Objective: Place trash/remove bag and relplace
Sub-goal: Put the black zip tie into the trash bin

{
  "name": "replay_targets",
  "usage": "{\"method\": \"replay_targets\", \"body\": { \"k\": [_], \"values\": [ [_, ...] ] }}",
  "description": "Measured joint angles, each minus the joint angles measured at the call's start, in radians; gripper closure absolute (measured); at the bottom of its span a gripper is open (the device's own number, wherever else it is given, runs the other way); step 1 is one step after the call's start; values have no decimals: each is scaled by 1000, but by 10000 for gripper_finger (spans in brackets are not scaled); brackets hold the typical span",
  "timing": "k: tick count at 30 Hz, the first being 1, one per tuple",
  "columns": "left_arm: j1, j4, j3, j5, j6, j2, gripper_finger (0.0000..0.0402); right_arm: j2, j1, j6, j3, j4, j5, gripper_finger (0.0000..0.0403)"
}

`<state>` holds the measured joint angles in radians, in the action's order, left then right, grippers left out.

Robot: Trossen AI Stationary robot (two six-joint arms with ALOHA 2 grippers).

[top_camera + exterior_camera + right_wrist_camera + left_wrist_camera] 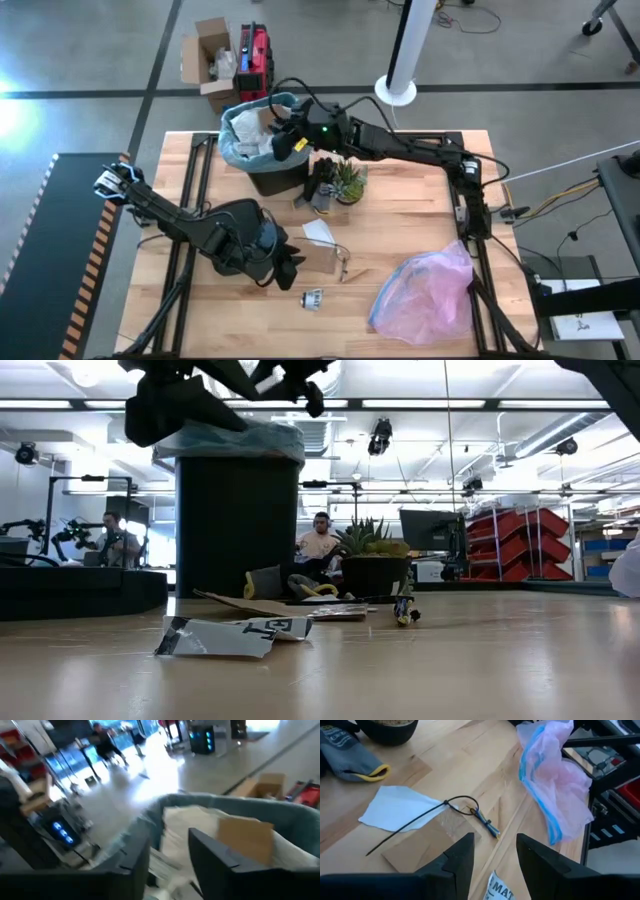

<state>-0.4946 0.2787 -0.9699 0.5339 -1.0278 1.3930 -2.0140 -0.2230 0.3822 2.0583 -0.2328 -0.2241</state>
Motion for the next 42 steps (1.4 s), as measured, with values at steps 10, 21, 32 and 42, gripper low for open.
{"method": "replay_targets", "body": {
  "k": [10,21,32,42],
  "values": [
    [1,59,1,5,-2,12,248,190,107,-315,-2,-283,26,213],
    [75,51,2,-101,31,175,243,390,409,-290,-13,-615,-143,224],
    [100,3,2,-98,127,341,262,429,656,47,-127,-912,-388,224],
    [95,8,2,-136,157,402,259,426,710,223,-581,-604,-327,221]
  ]
}}
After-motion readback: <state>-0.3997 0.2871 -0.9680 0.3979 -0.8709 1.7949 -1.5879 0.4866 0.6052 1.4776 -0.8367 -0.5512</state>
